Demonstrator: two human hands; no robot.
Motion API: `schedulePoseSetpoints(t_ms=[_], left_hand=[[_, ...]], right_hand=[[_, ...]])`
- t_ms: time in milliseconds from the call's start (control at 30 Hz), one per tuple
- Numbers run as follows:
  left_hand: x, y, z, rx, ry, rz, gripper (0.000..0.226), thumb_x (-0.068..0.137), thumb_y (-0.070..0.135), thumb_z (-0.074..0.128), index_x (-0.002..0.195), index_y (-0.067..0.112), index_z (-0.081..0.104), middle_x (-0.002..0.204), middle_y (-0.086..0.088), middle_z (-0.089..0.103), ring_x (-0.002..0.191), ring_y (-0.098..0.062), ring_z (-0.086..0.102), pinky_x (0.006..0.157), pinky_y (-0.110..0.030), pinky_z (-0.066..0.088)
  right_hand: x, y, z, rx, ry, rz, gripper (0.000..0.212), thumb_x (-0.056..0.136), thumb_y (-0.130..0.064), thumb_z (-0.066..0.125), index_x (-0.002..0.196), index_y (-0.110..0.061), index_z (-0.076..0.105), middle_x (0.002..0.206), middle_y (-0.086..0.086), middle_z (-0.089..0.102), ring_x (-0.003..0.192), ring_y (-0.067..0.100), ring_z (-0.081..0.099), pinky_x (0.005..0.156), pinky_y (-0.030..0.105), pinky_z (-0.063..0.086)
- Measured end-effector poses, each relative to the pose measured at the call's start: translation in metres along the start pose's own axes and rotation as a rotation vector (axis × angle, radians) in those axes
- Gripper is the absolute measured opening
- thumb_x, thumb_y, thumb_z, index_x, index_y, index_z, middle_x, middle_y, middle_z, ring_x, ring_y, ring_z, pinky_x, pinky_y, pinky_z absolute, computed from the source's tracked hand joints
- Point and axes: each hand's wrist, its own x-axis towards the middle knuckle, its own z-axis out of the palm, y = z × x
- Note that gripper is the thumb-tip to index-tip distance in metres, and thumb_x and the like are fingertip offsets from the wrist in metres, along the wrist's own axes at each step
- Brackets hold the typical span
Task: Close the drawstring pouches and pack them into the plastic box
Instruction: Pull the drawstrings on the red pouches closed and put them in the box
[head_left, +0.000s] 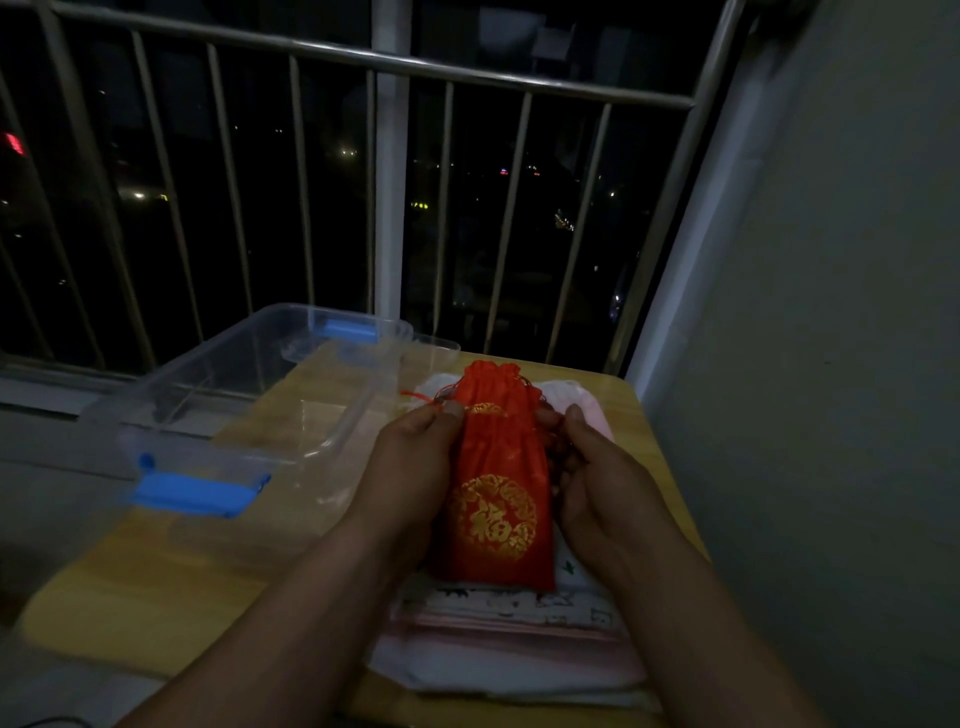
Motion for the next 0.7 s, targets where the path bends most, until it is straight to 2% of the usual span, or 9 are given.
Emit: schedulePoseSetpoints(t_ms=[100,167,300,400,467,567,700], left_hand=[[-0.005,-0.001,0.003,0.025,0.019,0.012,0.034,0.108,0.029,0.050,0.105,0.005,0.073,0.097,-0.017,0.078,0.094,-0.035,0.075,0.081,-0.041,0.061],[-0.009,0.001,0.005,0.031,0.020,0.013,0.032,0.108,0.029,0.051,0.104,0.006,0.073,0.096,-0.017,0.078,0.095,-0.036,0.075,0.084,-0.044,0.061],[-0.011,0.005,0.008,0.019,0.044,-0.007,0.035,0.106,0.029,0.052,0.105,0.000,0.072,0.101,-0.026,0.074,0.101,-0.045,0.071,0.093,-0.057,0.057],[-0.011,0.007,0.009,-0.006,0.070,-0.023,0.036,0.105,0.031,0.051,0.105,0.001,0.072,0.104,-0.027,0.073,0.103,-0.045,0.069,0.097,-0.059,0.055],[-0.011,0.006,0.008,-0.020,0.085,-0.036,0.034,0.106,0.029,0.050,0.104,0.003,0.073,0.102,-0.024,0.075,0.102,-0.042,0.071,0.096,-0.056,0.056],[-0.009,0.007,0.008,-0.059,0.104,-0.054,0.031,0.105,0.028,0.052,0.107,0.005,0.074,0.102,-0.020,0.076,0.101,-0.038,0.073,0.097,-0.055,0.056],[-0.012,0.008,0.011,-0.086,0.112,-0.054,0.029,0.104,0.026,0.054,0.108,0.007,0.075,0.101,-0.016,0.078,0.099,-0.034,0.075,0.093,-0.050,0.059]], right_hand=[[-0.002,-0.001,-0.006,-0.077,0.048,-0.021,0.039,0.105,-0.043,0.053,0.109,-0.013,0.078,0.086,0.005,0.072,0.066,0.015,0.063,0.062,0.029,0.051],[-0.005,-0.002,-0.007,-0.090,0.047,-0.041,0.040,0.105,-0.044,0.053,0.112,-0.012,0.077,0.081,0.004,0.071,0.058,0.011,0.061,0.051,0.025,0.048],[-0.009,-0.014,0.000,0.034,-0.003,-0.041,0.037,0.103,-0.044,0.056,0.113,-0.012,0.072,0.090,0.005,0.071,0.056,0.010,0.055,0.044,0.023,0.042],[-0.010,-0.020,0.006,0.168,-0.049,-0.008,0.033,0.102,-0.041,0.057,0.109,-0.010,0.068,0.090,0.005,0.070,0.053,0.008,0.049,0.040,0.019,0.035],[-0.008,-0.022,0.007,0.166,-0.069,-0.018,0.034,0.102,-0.042,0.057,0.110,-0.010,0.065,0.091,0.006,0.072,0.057,0.010,0.054,0.047,0.021,0.040],[-0.007,-0.023,0.004,0.132,-0.135,-0.015,0.041,0.100,-0.043,0.060,0.120,-0.008,0.067,0.100,0.009,0.074,0.074,0.015,0.064,0.066,0.027,0.051],[-0.018,-0.014,-0.005,0.057,-0.275,-0.013,0.037,0.098,-0.021,0.063,0.131,-0.004,0.067,0.122,0.015,0.073,0.107,0.026,0.071,0.094,0.038,0.057]])
